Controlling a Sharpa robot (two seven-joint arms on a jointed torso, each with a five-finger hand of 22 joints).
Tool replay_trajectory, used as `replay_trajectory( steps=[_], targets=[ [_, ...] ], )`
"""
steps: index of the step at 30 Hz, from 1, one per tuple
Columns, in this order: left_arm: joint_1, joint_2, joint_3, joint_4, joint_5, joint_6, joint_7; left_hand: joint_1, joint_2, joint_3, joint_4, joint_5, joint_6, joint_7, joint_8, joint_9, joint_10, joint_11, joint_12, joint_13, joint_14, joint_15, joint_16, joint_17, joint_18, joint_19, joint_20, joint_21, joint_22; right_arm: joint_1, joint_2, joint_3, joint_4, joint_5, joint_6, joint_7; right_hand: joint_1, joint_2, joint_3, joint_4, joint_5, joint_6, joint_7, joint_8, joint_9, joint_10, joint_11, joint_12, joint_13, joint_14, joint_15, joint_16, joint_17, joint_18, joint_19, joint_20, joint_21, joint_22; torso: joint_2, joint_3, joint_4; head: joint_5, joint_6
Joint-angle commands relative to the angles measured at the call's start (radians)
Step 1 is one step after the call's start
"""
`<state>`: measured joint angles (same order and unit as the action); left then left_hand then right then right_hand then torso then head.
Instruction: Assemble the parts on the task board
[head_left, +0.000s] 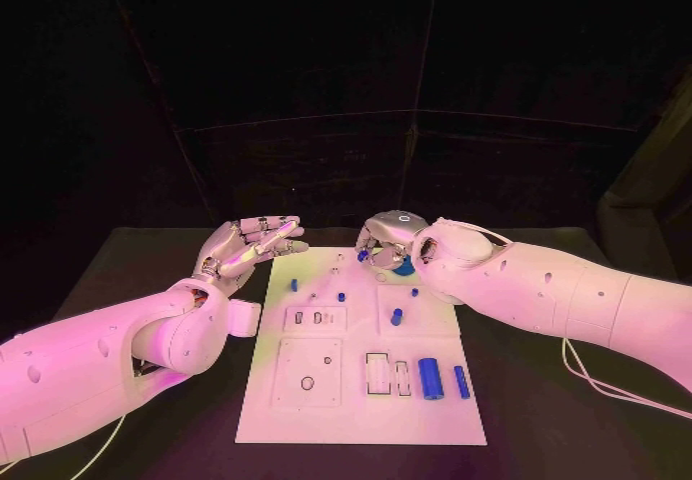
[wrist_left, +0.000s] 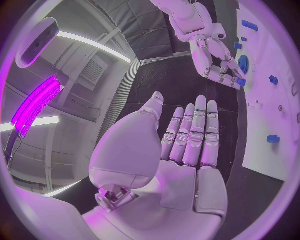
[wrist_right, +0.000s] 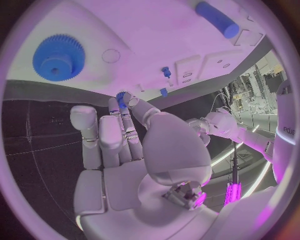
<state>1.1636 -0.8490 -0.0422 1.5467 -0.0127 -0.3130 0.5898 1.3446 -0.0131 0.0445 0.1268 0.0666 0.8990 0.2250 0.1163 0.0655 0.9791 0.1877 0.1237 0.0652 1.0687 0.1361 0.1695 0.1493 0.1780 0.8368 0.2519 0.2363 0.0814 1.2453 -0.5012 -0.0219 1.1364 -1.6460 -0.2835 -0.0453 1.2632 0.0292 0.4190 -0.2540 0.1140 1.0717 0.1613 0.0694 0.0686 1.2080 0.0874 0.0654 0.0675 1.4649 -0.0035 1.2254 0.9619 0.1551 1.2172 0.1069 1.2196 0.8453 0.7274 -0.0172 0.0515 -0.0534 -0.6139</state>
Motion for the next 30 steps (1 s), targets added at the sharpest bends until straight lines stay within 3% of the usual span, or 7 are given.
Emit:
replay_trajectory(
  steps=[1,10,24,30],
  targets=[
    [0.002,0.002,0.001,-0.001,-0.006,0.017,0.002,0.000,0.013,0.002,-0.006,-0.002,-0.005,0.021,-0.006,-0.001,0.000,0.004,-0.003,-0.002,-0.001,0.008,-0.003,0.000,0.007,0.000,0.008,-0.003,-0.002,0.005,0.026,0.001,-0.028,0.006,-0.036,-0.011,-0.008,-0.008,0.009,0.002,-0.004,0.003,0.003,-0.001,0.000,0.000,0.001,-0.002,-0.002,0.018,0.004,0.005,0.002,-0.018,0.005,-0.003,0.004,0.002,0.002,-0.0005,0.0018,0.001,0.000],
    [0.006,0.005,0.001,-0.001,-0.006,0.019,-0.002,0.000,0.013,0.002,-0.006,-0.002,-0.005,0.021,-0.006,-0.001,0.000,0.004,-0.003,-0.002,-0.001,0.008,-0.003,0.000,0.007,0.000,0.008,-0.003,-0.002,0.010,0.099,0.001,-0.106,-0.003,-0.019,-0.007,-0.009,-0.017,0.015,0.003,-0.003,0.000,0.004,-0.003,-0.001,-0.004,0.003,-0.003,-0.002,0.018,0.005,0.009,0.005,-0.019,0.005,-0.002,0.008,0.005,0.011,-0.0030,0.0061,-0.004,0.008],
    [0.018,0.005,0.001,0.009,-0.006,0.018,-0.004,0.001,0.014,0.002,-0.007,-0.002,-0.005,0.021,-0.007,-0.001,0.000,0.004,-0.004,-0.002,0.000,0.008,-0.005,0.001,0.007,0.000,0.008,-0.004,-0.002,0.012,0.146,0.000,-0.156,-0.012,-0.001,-0.001,-0.015,-0.024,0.020,0.008,-0.004,-0.002,0.005,-0.005,-0.001,-0.007,0.004,-0.003,-0.003,0.018,0.006,0.012,0.005,-0.019,0.004,-0.001,0.011,0.008,0.026,-0.0093,0.0172,-0.007,0.008],
    [0.023,0.004,0.001,0.010,-0.006,0.018,-0.004,0.001,0.014,0.002,-0.008,-0.002,-0.006,0.021,-0.007,-0.001,0.000,0.004,-0.004,-0.002,0.000,0.008,-0.005,0.001,0.007,0.000,0.008,-0.004,-0.002,0.012,0.153,0.000,-0.160,-0.014,0.010,-0.001,-0.016,-0.026,0.022,0.010,-0.003,-0.003,0.005,-0.005,-0.002,-0.009,0.005,-0.003,-0.003,0.017,0.007,0.013,0.005,-0.019,0.003,0.000,0.012,0.008,0.029,-0.0096,0.0196,-0.007,0.007]
  ],
)
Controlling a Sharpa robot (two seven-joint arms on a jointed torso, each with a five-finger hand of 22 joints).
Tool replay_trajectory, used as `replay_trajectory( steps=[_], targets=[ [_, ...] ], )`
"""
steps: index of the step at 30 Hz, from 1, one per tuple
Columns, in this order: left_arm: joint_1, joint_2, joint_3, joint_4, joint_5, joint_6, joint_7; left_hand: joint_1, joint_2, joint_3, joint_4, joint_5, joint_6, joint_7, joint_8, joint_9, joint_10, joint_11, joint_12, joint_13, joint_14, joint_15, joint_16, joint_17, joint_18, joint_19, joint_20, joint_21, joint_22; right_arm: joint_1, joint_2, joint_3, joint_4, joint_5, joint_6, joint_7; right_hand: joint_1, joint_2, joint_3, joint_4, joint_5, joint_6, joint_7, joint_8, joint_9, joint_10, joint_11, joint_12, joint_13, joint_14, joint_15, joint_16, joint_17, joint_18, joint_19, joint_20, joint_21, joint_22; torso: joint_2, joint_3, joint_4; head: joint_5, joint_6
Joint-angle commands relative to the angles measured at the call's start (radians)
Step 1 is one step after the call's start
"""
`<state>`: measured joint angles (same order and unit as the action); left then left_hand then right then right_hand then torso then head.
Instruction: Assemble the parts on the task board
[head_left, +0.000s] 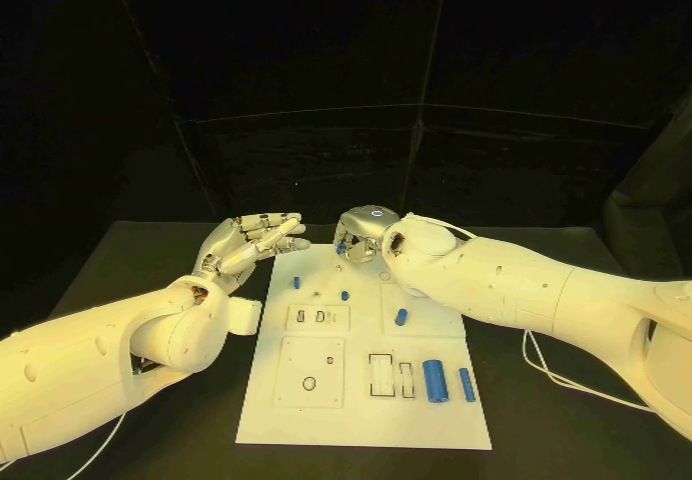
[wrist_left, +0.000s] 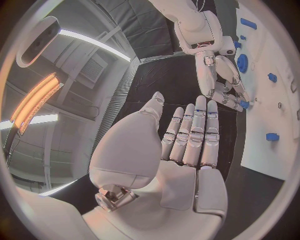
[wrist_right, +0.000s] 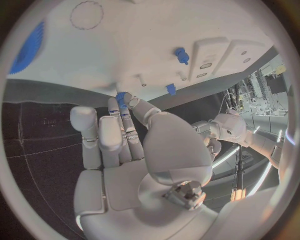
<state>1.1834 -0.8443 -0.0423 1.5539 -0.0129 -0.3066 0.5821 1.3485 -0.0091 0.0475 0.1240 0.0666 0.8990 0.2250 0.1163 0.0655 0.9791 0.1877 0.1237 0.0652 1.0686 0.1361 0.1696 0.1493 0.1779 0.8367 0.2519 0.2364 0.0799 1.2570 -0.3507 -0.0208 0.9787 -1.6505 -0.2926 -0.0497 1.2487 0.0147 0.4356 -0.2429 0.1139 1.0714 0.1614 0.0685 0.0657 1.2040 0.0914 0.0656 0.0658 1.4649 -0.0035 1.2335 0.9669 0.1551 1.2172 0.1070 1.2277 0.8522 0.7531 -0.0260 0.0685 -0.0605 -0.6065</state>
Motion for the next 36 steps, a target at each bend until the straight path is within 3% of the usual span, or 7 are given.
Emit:
replay_trajectory(
  steps=[1,11,23,29,32,34,36],
  targets=[
    [0.003,-0.001,0.001,0.003,-0.005,0.012,0.003,-0.003,0.010,-0.001,-0.005,-0.002,-0.005,0.021,-0.007,-0.001,0.000,0.004,-0.004,-0.002,0.000,0.008,-0.005,0.001,0.007,0.000,0.008,-0.004,-0.001,0.000,0.002,-0.001,-0.002,-0.012,0.022,0.001,-0.003,-0.013,0.006,0.000,-0.003,-0.003,0.005,-0.004,0.001,-0.006,0.001,-0.004,-0.001,0.017,0.007,0.005,0.000,-0.019,0.003,0.000,0.004,0.001,0.003,-0.0014,0.0026,-0.001,-0.001],
    [0.007,-0.003,0.001,0.002,-0.005,0.013,0.001,-0.003,0.010,-0.001,-0.005,-0.002,-0.005,0.021,-0.007,-0.001,0.000,0.004,-0.004,-0.002,0.000,0.008,-0.005,0.001,0.007,0.000,0.008,-0.004,-0.001,0.001,0.002,-0.001,-0.007,-0.024,0.037,-0.019,-0.019,-0.044,0.016,0.015,-0.007,-0.028,0.011,-0.007,-0.001,-0.056,0.011,-0.006,-0.003,0.006,0.016,-0.009,-0.030,-0.015,-0.018,0.008,-0.005,-0.020,0.005,-0.0012,0.0002,-0.002,-0.001],
    [0.007,-0.005,0.001,0.000,-0.005,0.012,-0.001,-0.002,0.011,-0.001,-0.006,-0.002,-0.006,0.021,-0.008,-0.001,0.000,0.004,-0.005,-0.001,0.000,0.008,-0.006,0.001,0.007,0.000,0.008,-0.004,-0.001,0.001,-0.018,-0.001,0.016,-0.024,-0.044,-0.013,-0.001,-0.035,0.043,0.030,0.009,0.010,-0.004,0.009,0.007,-0.003,-0.005,0.015,0.006,0.014,0.004,0.015,-0.001,-0.019,-0.004,0.001,0.016,0.009,0.007,-0.0010,-0.0003,0.000,0.001],
    [0.007,-0.007,0.001,-0.001,-0.005,0.011,-0.002,-0.002,0.011,-0.001,-0.006,-0.002,-0.006,0.021,-0.008,-0.001,0.000,0.004,-0.005,-0.001,0.000,0.008,-0.006,0.001,0.007,0.000,0.008,-0.004,-0.001,0.001,-0.027,-0.001,0.023,-0.009,-0.044,-0.010,-0.012,-0.053,0.038,0.039,0.002,0.002,-0.001,0.001,0.004,-0.014,-0.003,0.004,0.002,0.012,0.006,0.013,-0.009,-0.018,-0.008,-0.001,0.015,0.004,0.008,-0.0015,0.0001,-0.003,0.004],
    [0.007,-0.008,0.001,-0.001,-0.005,0.011,-0.002,-0.002,0.011,-0.001,-0.007,-0.002,-0.006,0.021,-0.008,-0.001,-0.001,0.004,-0.005,-0.002,0.000,0.008,-0.007,0.001,0.007,0.001,0.008,-0.005,-0.002,0.002,-0.027,-0.001,0.022,0.003,-0.035,-0.011,-0.043,-0.096,0.006,0.059,-0.024,-0.094,0.028,-0.011,-0.005,-0.090,0.024,-0.005,-0.004,-0.009,0.027,-0.029,-0.076,-0.008,-0.055,0.014,-0.027,-0.072,0.009,-0.0019,-0.0006,-0.004,0.006],
    [0.007,-0.008,0.001,-0.001,-0.005,0.011,-0.003,-0.002,0.011,-0.001,-0.007,-0.002,-0.006,0.021,-0.009,-0.001,-0.001,0.004,-0.006,-0.002,0.000,0.008,-0.007,0.001,0.007,0.001,0.008,-0.005,-0.002,0.003,-0.028,-0.001,0.022,0.012,-0.037,-0.011,-0.063,-0.135,-0.058,0.083,-0.040,-0.343,0.018,0.004,-0.012,-0.191,0.026,-0.003,-0.005,-0.041,0.030,-0.095,-0.177,0.018,-0.132,0.021,-0.102,-0.199,0.009,-0.0022,0.0007,-0.006,0.007],
    [0.007,-0.008,0.001,-0.001,-0.005,0.012,-0.004,-0.002,0.011,-0.002,-0.008,-0.002,-0.008,0.021,-0.010,-0.001,-0.003,0.005,-0.007,-0.002,0.000,0.009,-0.009,0.001,0.007,0.001,0.009,-0.005,-0.002,0.004,-0.029,-0.001,0.023,0.020,-0.041,-0.011,-0.062,-0.145,-0.128,0.114,-0.030,-0.503,0.006,-0.008,-0.016,-0.232,0.026,0.002,-0.002,-0.052,0.031,-0.123,-0.214,0.024,-0.155,0.022,-0.135,-0.243,0.009,-0.0021,0.0009,-0.008,0.007]
  ],
)
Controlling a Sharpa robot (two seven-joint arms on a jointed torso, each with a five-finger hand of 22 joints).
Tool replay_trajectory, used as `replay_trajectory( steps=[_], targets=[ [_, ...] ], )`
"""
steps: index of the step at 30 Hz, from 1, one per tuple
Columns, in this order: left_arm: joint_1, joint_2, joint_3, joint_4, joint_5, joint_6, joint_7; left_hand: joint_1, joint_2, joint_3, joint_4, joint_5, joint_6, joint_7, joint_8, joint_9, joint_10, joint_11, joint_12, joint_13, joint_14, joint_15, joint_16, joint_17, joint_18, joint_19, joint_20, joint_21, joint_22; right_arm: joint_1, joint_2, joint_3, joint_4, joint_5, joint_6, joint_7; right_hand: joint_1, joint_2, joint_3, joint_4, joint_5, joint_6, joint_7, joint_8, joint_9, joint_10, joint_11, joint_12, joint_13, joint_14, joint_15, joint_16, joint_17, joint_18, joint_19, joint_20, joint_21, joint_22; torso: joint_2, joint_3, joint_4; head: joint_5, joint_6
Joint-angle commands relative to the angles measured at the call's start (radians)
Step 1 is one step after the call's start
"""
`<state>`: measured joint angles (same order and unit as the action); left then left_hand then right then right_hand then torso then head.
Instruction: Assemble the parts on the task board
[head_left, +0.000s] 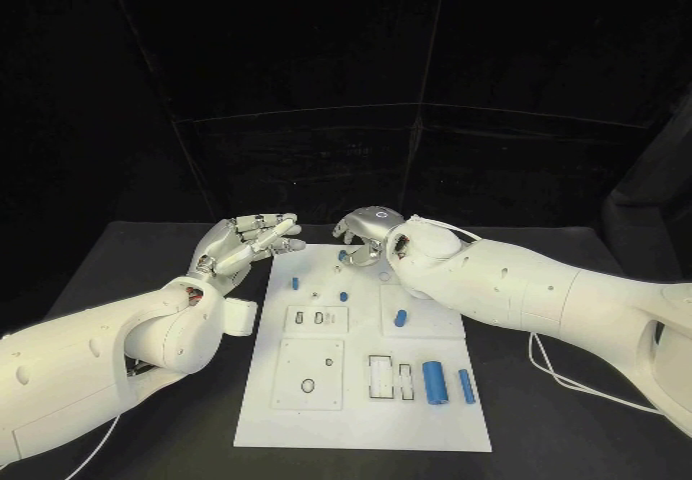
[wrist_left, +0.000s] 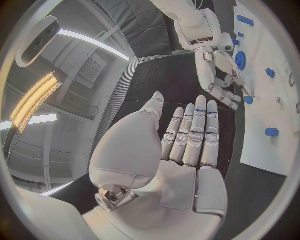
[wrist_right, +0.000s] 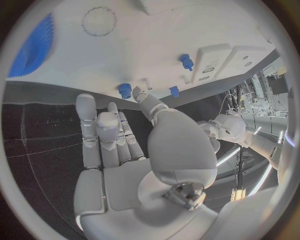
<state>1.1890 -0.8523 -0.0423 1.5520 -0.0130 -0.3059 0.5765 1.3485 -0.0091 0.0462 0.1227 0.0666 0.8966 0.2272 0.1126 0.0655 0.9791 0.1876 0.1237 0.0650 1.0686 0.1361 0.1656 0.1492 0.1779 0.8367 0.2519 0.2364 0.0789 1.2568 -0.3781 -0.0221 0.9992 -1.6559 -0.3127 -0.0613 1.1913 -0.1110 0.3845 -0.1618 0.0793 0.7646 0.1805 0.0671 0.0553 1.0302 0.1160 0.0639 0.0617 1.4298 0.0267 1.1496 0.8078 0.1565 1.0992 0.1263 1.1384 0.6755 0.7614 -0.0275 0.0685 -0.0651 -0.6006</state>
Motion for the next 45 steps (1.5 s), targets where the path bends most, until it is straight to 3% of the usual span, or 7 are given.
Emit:
replay_trajectory(
  steps=[1,6,10,14,20,27,45],
  targets=[
    [0.002,-0.001,0.001,0.001,-0.005,0.011,0.001,-0.002,0.011,-0.001,-0.007,-0.002,-0.006,0.019,-0.007,-0.001,-0.004,0.005,-0.008,-0.002,0.000,0.009,-0.005,0.001,0.007,0.001,0.009,-0.006,-0.002,0.004,-0.002,0.000,0.003,0.032,-0.025,0.002,0.007,-0.021,-0.131,0.055,0.007,-0.236,-0.023,-0.018,-0.007,-0.075,0.004,0.007,0.003,-0.019,0.001,-0.048,-0.065,0.023,-0.041,0.005,-0.057,-0.080,0.001,0.0000,0.0006,-0.003,0.002],
    [0.002,-0.003,0.001,0.001,-0.005,0.011,-0.002,-0.002,0.011,-0.003,-0.009,-0.002,-0.008,0.020,-0.009,-0.001,-0.006,0.006,-0.011,-0.002,0.000,0.009,-0.007,0.001,0.007,0.001,0.009,-0.007,-0.003,0.005,-0.017,0.000,0.017,0.063,-0.033,0.006,0.151,0.000,-0.354,0.227,0.018,-0.237,-0.011,-0.014,-0.001,-0.105,0.001,0.062,0.006,-0.005,0.001,-0.062,-0.084,0.022,-0.019,0.005,-0.082,-0.106,0.001,-0.0003,-0.0003,-0.006,0.004],
    [0.003,-0.006,0.001,0.003,-0.005,0.012,-0.002,-0.002,0.011,-0.003,-0.009,-0.002,-0.008,0.020,-0.009,-0.001,-0.006,0.006,-0.011,-0.002,0.000,0.009,-0.007,0.001,0.007,0.001,0.009,-0.007,-0.003,0.006,-0.065,0.001,0.064,0.118,-0.075,0.015,0.197,0.042,-0.338,0.230,0.042,0.025,0.006,0.043,0.030,-0.036,0.001,0.114,0.013,0.021,-0.003,-0.018,-0.020,0.009,0.036,0.000,-0.035,-0.030,0.001,0.0002,-0.0023,-0.008,0.003],
    [0.003,-0.012,0.001,0.006,-0.005,0.011,-0.003,-0.002,0.011,-0.003,-0.009,-0.002,-0.008,0.020,-0.009,-0.001,-0.006,0.006,-0.011,-0.002,0.000,0.009,-0.007,0.001,0.007,0.001,0.009,-0.007,-0.003,0.009,-0.147,0.015,0.142,0.200,-0.094,0.001,0.220,0.073,-0.311,0.225,0.091,0.145,-0.001,0.087,0.045,0.097,-0.018,0.176,0.033,0.055,-0.016,0.073,0.113,-0.014,0.116,-0.007,0.054,0.116,0.000,-0.0006,-0.0043,-0.011,0.007],
    [0.004,-0.015,0.000,0.009,-0.005,0.012,-0.003,-0.002,0.011,-0.003,-0.010,-0.003,-0.009,0.020,-0.010,-0.001,-0.007,0.006,-0.012,-0.002,0.000,0.009,-0.008,0.001,0.007,0.001,0.009,-0.007,-0.003,0.011,-0.279,0.030,0.248,0.336,-0.026,-0.072,0.168,0.036,-0.335,0.258,0.117,0.144,-0.035,0.067,0.029,0.281,-0.061,0.304,0.121,0.071,-0.051,0.147,0.211,-0.040,0.194,-0.041,0.149,0.269,-0.002,-0.0001,-0.0134,-0.015,0.013],
    [0.004,-0.014,0.000,0.005,-0.005,0.014,-0.004,-0.001,0.013,-0.003,-0.011,-0.002,-0.008,0.019,-0.010,-0.001,-0.006,0.005,-0.011,-0.001,0.001,0.009,-0.009,0.001,0.007,0.001,0.009,-0.008,-0.004,0.012,-0.353,0.033,0.286,0.337,0.062,-0.132,0.145,-0.002,-0.408,0.336,0.147,0.118,-0.033,0.060,0.016,0.245,-0.063,0.670,0.517,0.084,-0.049,0.253,0.369,-0.063,0.249,-0.046,0.234,0.412,-0.001,0.0064,-0.0257,-0.009,0.014],
    [0.004,-0.004,0.000,-0.006,-0.005,0.019,-0.005,0.000,0.014,-0.003,-0.013,-0.002,-0.006,0.018,-0.010,-0.001,-0.005,0.005,-0.011,-0.001,0.002,0.009,-0.010,0.002,0.007,0.002,0.009,-0.008,-0.004,0.011,-0.323,0.033,0.237,0.234,0.149,-0.165,0.217,0.001,-0.426,0.373,0.184,0.109,-0.027,0.079,0.016,0.262,-0.053,1.000,0.921,0.098,-0.041,0.328,0.513,-0.067,0.249,-0.034,0.251,0.435,-0.001,0.0033,-0.0215,-0.017,0.007]
  ],
)
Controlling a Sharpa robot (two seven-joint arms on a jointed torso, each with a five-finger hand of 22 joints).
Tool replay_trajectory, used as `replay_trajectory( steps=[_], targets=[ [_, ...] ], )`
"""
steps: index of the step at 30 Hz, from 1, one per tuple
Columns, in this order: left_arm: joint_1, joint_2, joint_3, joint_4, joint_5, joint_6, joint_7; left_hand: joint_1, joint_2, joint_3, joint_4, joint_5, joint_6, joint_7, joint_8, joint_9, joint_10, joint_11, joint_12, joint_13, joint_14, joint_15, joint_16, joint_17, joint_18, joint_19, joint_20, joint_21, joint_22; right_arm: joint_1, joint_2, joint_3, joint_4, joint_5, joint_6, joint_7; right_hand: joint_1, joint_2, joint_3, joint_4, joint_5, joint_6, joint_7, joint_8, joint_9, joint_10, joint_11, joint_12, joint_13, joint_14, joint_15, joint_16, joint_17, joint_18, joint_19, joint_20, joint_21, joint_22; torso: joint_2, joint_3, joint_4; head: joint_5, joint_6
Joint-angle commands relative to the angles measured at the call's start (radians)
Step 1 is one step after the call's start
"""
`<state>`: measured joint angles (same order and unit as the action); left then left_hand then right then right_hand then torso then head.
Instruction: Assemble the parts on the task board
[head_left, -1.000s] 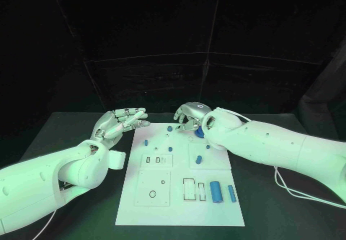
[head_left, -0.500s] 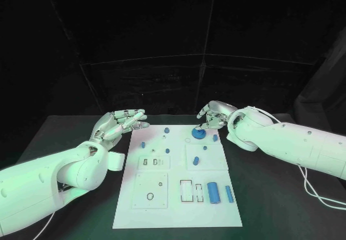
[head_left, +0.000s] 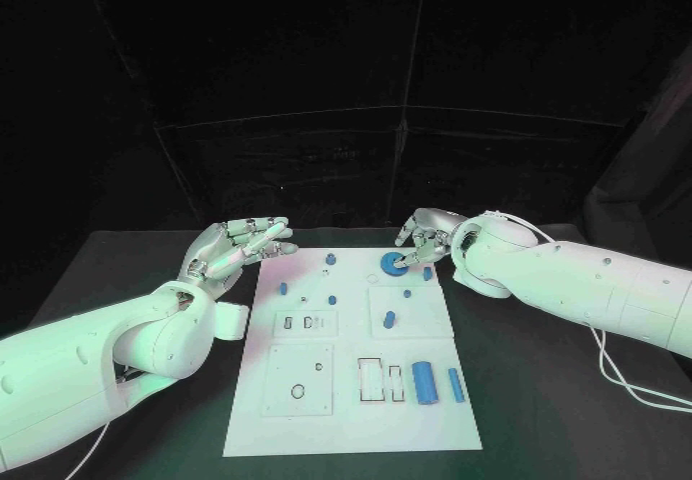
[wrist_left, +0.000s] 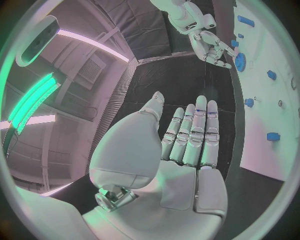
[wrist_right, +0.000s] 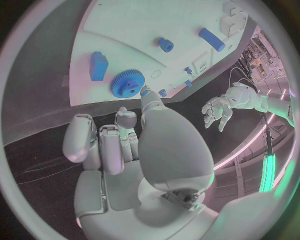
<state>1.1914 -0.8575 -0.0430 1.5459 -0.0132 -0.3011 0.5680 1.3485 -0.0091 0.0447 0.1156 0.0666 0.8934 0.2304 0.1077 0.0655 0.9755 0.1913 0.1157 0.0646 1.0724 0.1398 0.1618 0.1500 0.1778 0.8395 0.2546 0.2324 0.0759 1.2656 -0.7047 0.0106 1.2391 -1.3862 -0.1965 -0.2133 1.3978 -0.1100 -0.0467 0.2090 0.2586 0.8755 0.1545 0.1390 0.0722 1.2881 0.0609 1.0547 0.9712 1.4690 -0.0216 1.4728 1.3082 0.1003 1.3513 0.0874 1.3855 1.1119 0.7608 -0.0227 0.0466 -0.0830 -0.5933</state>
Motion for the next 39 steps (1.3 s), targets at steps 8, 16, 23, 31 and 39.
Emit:
replay_trajectory(
  steps=[8,16,23,31,39],
  targets=[
    [0.001,0.003,0.001,-0.002,-0.005,0.015,0.002,0.001,0.014,-0.001,-0.006,-0.002,-0.003,0.015,-0.005,0.000,-0.001,0.001,-0.003,-0.001,-0.002,0.005,-0.006,0.001,0.007,-0.001,0.006,-0.005,-0.001,0.001,0.016,0.001,-0.011,-0.085,0.047,-0.030,0.035,0.015,0.015,-0.011,0.011,0.004,-0.002,0.014,0.000,0.007,0.000,0.031,0.041,0.062,0.006,0.014,0.032,-0.011,-0.003,0.005,0.005,0.000,0.000,-0.0011,0.0009,0.000,-0.004],
    [0.001,0.005,0.001,-0.004,-0.005,0.015,0.002,0.001,0.014,-0.001,-0.006,-0.002,-0.003,0.015,-0.005,0.000,-0.001,0.001,-0.003,-0.001,-0.002,0.005,-0.006,0.001,0.007,-0.001,0.006,-0.005,-0.001,0.001,0.032,0.000,-0.027,-0.106,0.071,-0.034,0.043,0.020,0.020,-0.018,0.013,0.009,-0.004,0.017,0.000,0.009,-0.001,0.039,0.053,0.063,0.006,0.017,0.038,-0.011,-0.003,0.004,0.005,0.001,0.001,-0.0014,0.0002,0.002,-0.006],
    [0.001,0.005,0.001,-0.005,-0.005,0.015,0.002,0.002,0.015,-0.001,-0.008,-0.002,-0.002,0.014,-0.005,0.000,-0.001,0.001,-0.004,-0.001,-0.001,0.005,-0.007,0.001,0.007,0.000,0.006,-0.005,-0.002,0.000,0.043,0.000,-0.035,-0.108,0.078,-0.031,0.045,0.026,0.023,-0.020,0.012,0.017,-0.005,0.022,0.001,0.014,-0.002,0.048,0.065,0.063,0.005,0.018,0.042,-0.011,-0.003,0.004,0.005,0.001,0.000,-0.0020,0.0008,0.001,-0.008],
    [0.001,0.005,0.001,-0.006,-0.005,0.015,0.001,0.008,0.021,0.002,-0.014,-0.002,-0.002,0.014,-0.006,0.000,0.000,0.000,-0.005,-0.001,0.001,0.005,-0.010,0.002,0.007,0.001,0.006,-0.006,-0.003,-0.001,0.045,0.000,-0.041,-0.112,0.091,-0.029,0.055,0.044,0.040,-0.031,-0.018,0.042,-0.010,0.035,0.003,0.028,-0.007,0.071,0.096,0.063,0.001,0.021,0.047,-0.011,-0.002,0.001,0.007,0.004,0.000,-0.0015,-0.0004,0.002,-0.010],
    [0.001,0.005,0.001,-0.006,-0.005,0.015,0.000,0.009,0.022,0.003,-0.015,-0.002,-0.001,0.014,-0.007,0.000,0.000,0.000,-0.005,-0.001,0.001,0.005,-0.011,0.002,0.007,0.001,0.006,-0.007,-0.003,-0.001,0.049,0.000,-0.040,-0.113,0.092,-0.026,0.051,0.045,0.044,-0.032,-0.025,0.051,-0.012,0.038,0.003,0.041,-0.008,0.092,0.121,0.064,0.000,0.023,0.052,-0.011,-0.001,0.000,0.008,0.005,0.000,-0.0013,0.0006,0.001,-0.011]
  ],
)
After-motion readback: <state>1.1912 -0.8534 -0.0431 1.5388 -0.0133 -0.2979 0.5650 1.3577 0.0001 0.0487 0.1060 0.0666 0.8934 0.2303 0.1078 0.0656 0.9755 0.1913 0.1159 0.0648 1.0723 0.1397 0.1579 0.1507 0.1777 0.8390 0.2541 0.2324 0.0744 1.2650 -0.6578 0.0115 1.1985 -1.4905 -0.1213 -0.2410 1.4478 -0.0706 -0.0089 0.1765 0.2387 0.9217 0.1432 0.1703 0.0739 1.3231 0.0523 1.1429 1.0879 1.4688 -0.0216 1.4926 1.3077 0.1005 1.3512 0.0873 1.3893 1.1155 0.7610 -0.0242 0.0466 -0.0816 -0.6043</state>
